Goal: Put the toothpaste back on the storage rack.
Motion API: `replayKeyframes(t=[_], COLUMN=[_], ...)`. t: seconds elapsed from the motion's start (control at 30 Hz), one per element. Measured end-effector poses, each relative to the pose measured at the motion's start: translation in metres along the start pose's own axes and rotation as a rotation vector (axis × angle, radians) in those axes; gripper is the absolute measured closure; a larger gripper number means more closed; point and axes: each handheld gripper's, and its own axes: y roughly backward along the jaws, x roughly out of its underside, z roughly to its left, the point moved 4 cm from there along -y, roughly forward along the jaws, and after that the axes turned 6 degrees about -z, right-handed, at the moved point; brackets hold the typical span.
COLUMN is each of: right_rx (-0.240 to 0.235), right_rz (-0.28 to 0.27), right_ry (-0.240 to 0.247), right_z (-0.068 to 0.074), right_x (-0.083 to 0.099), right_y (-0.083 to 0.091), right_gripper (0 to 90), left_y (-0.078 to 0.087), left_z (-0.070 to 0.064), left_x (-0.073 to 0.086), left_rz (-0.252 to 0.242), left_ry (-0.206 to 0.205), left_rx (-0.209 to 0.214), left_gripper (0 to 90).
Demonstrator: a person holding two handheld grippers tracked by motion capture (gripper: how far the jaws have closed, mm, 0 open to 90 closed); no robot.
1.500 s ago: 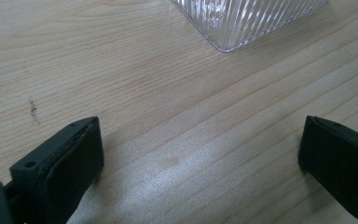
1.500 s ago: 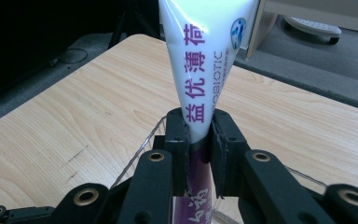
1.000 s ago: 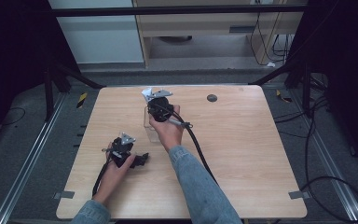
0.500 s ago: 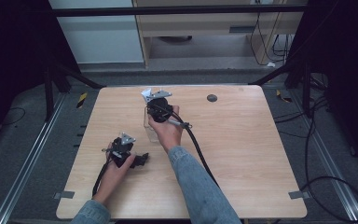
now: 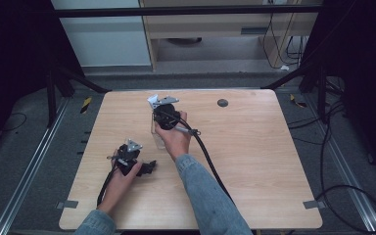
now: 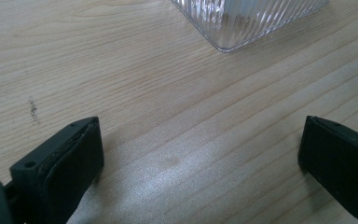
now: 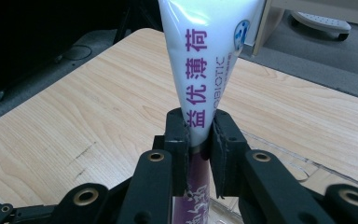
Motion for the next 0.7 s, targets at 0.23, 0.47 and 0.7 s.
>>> replayKeyframes(t=[0.23, 0.47, 0.7], right_rx=[0.002, 0.006, 0.011], right_rz=[0.002, 0.001, -0.006], right_ry=[-0.004, -0.004, -0.007], right_z=[0.0008, 0.0007, -0.0004], right_x=[0.0002, 0.0002, -0.0011], right_y=[-0.0019, -0.0025, -0.0039], right_gripper=[78.3, 78.3, 78.2], left_y=[0.0000, 0.0000, 0.0000], left_z=[0.0000, 0.0000, 0.0002], left_x=[0.0000, 0.0000, 0.0000], left_rz=[0.000, 0.000, 0.000], left_ry=[0.000, 0.000, -0.002], left_rx=[0.000, 0.000, -0.001], left_gripper=[0.0, 0.0, 0.0])
